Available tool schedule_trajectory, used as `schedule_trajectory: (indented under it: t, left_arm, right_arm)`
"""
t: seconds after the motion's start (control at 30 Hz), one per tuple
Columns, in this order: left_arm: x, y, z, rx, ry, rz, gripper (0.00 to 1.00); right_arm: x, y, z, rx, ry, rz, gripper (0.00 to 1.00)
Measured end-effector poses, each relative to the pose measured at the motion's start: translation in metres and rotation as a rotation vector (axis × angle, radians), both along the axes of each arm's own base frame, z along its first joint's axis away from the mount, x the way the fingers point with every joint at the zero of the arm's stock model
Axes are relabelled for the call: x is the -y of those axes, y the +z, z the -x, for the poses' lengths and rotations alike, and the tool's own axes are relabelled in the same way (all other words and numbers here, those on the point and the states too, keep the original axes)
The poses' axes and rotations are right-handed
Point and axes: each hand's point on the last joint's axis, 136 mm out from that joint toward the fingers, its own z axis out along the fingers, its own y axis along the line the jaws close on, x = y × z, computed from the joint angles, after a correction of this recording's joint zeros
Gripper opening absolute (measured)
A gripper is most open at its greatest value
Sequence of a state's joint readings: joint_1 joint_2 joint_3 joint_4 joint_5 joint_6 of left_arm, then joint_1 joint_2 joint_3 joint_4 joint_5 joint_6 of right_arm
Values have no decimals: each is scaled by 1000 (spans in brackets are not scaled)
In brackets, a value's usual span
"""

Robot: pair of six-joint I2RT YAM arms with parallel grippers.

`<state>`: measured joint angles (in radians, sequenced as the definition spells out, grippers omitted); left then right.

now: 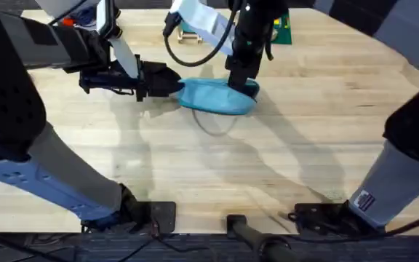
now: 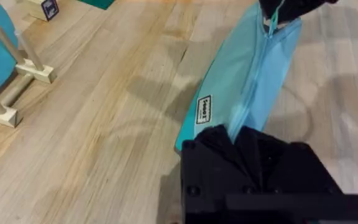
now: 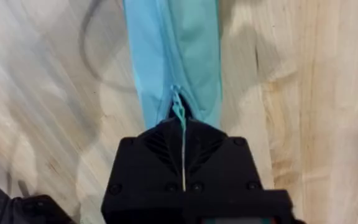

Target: Unzip the bag, pick up the pens from the table one at a time and place them inside, then zip the bag closed.

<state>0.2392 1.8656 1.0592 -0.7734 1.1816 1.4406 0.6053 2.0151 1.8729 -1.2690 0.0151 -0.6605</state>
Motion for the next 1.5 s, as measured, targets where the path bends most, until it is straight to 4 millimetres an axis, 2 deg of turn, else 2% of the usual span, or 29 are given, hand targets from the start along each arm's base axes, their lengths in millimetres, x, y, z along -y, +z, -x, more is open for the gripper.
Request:
schedule_trajectory:
  t: [0.67, 1.1, 1.27, 1.5]
  left_arm:
    - [0, 0, 0, 3, 1, 0, 38]
    - [-1, 0, -1, 3, 2, -1, 38]
    - [-1, 0, -1, 3, 2, -1, 38]
    - [-1, 0, 0, 2, 2, -1, 38]
  right_arm:
    - [27, 0, -8, -36, -108, 10, 31]
    - [63, 0, -1, -94, -256, 96, 31]
    - [69, 1, 8, -128, -293, 122, 31]
    - [72, 1, 9, -138, -341, 125, 31]
